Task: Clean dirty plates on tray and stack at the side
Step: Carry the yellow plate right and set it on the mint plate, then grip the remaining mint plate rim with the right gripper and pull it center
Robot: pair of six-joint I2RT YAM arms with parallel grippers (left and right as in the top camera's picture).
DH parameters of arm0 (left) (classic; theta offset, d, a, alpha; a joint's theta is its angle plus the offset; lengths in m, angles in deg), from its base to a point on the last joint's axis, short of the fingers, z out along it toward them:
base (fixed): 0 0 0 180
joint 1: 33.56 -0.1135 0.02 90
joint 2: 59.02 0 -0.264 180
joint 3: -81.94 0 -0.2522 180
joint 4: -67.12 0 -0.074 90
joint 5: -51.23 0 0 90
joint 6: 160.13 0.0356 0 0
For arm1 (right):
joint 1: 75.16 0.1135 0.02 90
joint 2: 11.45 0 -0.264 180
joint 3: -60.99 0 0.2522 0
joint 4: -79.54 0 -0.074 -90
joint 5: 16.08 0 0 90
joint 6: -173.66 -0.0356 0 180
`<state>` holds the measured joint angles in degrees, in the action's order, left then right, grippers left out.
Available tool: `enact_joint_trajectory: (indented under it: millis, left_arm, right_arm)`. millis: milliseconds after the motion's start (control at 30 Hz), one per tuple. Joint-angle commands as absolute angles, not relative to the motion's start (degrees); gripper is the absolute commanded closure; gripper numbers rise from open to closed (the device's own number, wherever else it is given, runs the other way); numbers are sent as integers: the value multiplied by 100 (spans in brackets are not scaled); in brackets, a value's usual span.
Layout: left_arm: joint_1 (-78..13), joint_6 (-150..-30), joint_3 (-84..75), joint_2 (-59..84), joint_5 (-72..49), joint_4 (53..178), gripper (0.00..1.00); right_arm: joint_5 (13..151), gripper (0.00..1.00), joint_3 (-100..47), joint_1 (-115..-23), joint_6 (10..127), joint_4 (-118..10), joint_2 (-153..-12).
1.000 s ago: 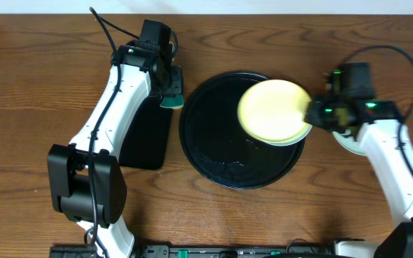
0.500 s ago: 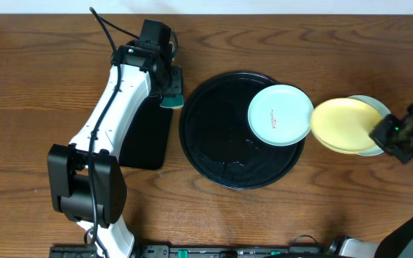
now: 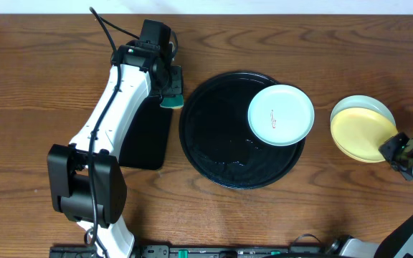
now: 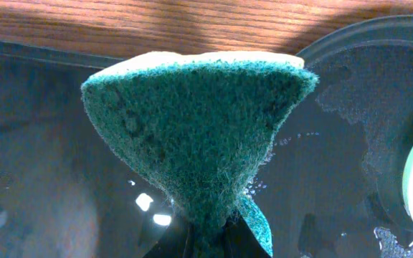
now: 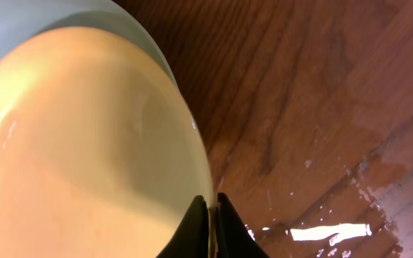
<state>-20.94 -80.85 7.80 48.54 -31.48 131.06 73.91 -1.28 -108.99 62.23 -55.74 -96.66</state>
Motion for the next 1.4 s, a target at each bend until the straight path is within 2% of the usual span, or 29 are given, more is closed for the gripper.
enact_joint_trajectory:
  millis: [0, 200, 333, 500, 733, 933, 1167, 1367]
  left_arm:
    - [-2100, -8140, 867, 4813, -3198, 13123, 92]
    - [-2100, -8140, 867, 4813, -3198, 13123, 92]
    - [-2100, -8140, 867, 4813, -3198, 13121, 93]
    - [-2100, -8140, 867, 4813, -3198, 13121, 92]
    - [-2100, -8140, 865, 4813, -3200, 13121, 92]
    - [-2100, -8140, 865, 4813, -3198, 13121, 93]
    - [-2100, -8140, 865, 4813, -3198, 13121, 92]
    - [-2100, -8140, 865, 4813, -3198, 13119, 93]
  right_arm:
    - [7327, 92, -65, -10921, 6186, -5721, -9600]
    - [7360, 85, -67, -10918, 6076, -6112, -9600]
    - [7918, 79, -89, -10908, 6146, -6265, -9600]
    - [8512, 67, -279, -10787, 6483, -5802, -9600]
    - [9592, 65, -476, -10003, 7132, -5048, -9600]
    - [9369, 63, -485, -8816, 6988, -5415, -9600]
    - [7546, 61, -1186, -7535, 6754, -5389, -9745]
    - [7244, 67, -2349, -7271, 7062, -4816, -10466]
